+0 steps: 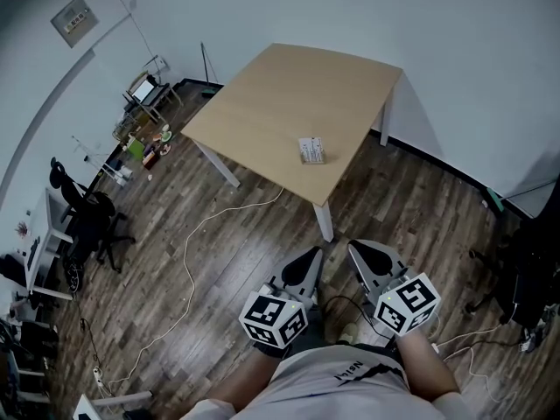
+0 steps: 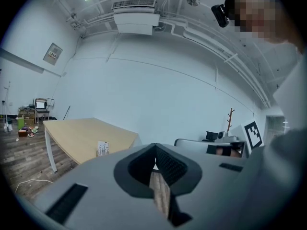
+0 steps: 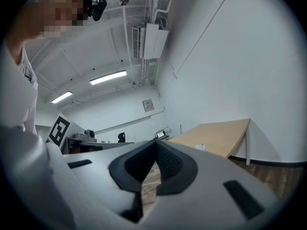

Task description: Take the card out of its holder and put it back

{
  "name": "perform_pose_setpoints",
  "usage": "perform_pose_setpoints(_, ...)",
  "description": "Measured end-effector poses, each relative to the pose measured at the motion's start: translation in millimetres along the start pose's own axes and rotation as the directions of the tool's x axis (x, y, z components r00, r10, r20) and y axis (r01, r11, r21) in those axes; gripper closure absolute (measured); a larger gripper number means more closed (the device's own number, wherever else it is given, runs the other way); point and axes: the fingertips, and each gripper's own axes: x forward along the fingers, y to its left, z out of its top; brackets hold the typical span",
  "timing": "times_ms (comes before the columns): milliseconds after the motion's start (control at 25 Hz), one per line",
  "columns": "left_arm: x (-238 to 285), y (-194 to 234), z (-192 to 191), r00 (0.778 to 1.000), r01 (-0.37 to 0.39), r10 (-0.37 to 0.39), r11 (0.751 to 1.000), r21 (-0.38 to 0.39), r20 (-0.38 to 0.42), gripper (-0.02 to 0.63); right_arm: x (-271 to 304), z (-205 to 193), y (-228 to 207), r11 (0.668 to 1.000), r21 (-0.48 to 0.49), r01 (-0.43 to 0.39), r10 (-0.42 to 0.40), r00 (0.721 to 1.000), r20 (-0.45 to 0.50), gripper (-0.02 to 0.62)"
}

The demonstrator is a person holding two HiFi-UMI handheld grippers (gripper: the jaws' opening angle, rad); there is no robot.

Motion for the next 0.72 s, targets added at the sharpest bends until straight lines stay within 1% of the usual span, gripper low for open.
perform_pose_setpoints(160, 20, 23, 3, 1.0, 0.014, -0.014, 1.0, -0.011, -0.007, 0.591, 23, -1, -15, 1.0, 0.0, 0.014, -0.014, 1.0, -0.01, 0.581)
perform_pose_setpoints(360, 53, 62, 12, 0.999, 0.045, -0.045, 0.999, -0.02, -0.018, 0.591, 65, 2, -39, 0.999, -0.004, 0.039, -0.039, 0.999, -0.009, 0.581)
perform_pose_setpoints(600, 95, 129, 32, 0.995, 0.088, -0.088, 0.996, 0.003, -0.042, 0.591, 140, 9, -62, 0.999, -0.024, 0.047, -0.047, 0.999, -0.002, 0.581)
perform_pose_setpoints(720, 114, 159, 43, 0.991, 0.121, -0.12, 0.993, 0.012, -0.052, 0.591, 173, 13, -72, 0.998, -0.022, 0.065, -0.065, 0.998, 0.004, 0.581)
